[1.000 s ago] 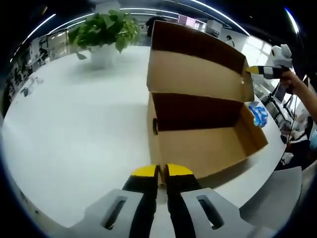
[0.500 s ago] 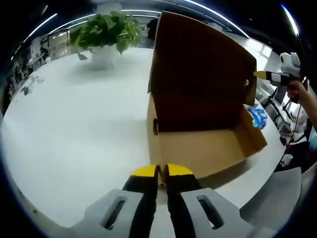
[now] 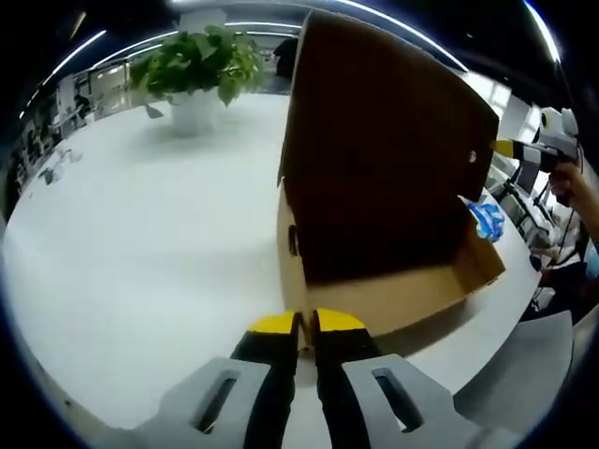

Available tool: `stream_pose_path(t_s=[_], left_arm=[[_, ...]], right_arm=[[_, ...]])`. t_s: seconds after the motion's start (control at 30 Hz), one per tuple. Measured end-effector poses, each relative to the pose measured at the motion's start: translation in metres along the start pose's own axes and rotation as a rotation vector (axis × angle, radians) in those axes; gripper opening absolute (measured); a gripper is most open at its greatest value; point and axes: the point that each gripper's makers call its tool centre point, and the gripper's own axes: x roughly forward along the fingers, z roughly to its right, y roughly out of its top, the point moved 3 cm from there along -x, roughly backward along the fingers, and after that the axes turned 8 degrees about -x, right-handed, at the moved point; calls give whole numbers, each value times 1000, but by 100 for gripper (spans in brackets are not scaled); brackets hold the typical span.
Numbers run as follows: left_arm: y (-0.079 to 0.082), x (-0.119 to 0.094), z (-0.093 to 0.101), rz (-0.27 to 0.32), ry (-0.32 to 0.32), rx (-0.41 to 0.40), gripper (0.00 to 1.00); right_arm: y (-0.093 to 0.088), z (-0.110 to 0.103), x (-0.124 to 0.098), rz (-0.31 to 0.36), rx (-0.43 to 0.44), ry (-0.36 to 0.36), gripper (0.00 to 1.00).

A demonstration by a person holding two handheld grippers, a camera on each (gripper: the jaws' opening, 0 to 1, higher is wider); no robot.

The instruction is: Operate the shoe box by opening the lid, removing the specified soft item, and placing it in the target area until the item is outside and the box remains undamaged.

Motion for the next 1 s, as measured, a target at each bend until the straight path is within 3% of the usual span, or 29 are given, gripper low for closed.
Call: stream_pose_path(t_s=[1.0], left_arm=[[6, -4, 1, 34, 3, 66, 6]], right_arm=[[-31, -34, -30, 38, 26, 12, 3]])
